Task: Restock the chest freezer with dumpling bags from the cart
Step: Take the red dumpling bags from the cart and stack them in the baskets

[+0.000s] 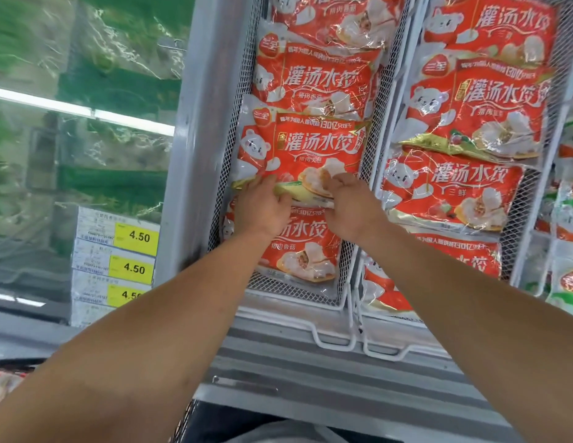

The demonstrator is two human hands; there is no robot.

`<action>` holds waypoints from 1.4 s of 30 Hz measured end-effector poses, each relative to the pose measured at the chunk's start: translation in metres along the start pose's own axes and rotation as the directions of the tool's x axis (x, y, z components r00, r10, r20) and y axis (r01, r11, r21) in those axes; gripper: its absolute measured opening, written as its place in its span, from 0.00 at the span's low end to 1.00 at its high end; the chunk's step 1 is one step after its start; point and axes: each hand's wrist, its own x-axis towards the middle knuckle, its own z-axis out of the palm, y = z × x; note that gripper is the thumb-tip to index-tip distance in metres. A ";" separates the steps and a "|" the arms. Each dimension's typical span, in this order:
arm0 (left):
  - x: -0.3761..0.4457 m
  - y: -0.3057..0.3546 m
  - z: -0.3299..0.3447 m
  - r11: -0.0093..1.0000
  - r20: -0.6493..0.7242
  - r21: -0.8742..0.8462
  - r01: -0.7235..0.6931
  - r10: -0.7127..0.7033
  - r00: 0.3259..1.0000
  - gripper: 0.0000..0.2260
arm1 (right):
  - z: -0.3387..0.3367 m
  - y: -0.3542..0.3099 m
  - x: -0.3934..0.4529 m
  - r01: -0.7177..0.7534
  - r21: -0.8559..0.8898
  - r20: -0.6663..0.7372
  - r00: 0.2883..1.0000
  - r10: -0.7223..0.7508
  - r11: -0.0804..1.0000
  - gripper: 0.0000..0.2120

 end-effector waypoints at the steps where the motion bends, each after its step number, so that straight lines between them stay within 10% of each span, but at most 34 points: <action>1: -0.005 0.001 -0.004 1.000 -0.019 -0.023 -0.002 0.001 1.000 0.19 | 0.001 0.001 -0.005 0.013 -0.002 -0.020 1.000 -0.013 1.000 0.31; 13: -0.088 0.025 -0.018 0.996 0.008 0.085 0.011 -0.011 1.000 0.19 | 0.005 0.009 -0.090 0.143 -0.008 -0.157 0.977 -0.142 0.990 0.19; 25: -0.263 0.024 -0.033 0.997 -0.316 -0.073 -0.001 -0.022 0.948 0.22 | -0.001 -0.019 -0.236 0.295 -0.149 -0.232 0.917 -0.324 0.944 0.22; 42: -0.514 -0.228 -0.029 0.913 -0.493 -0.318 0.256 -0.390 0.778 0.23 | 0.177 -0.221 -0.371 0.585 -0.305 -0.074 0.773 -0.631 0.752 0.23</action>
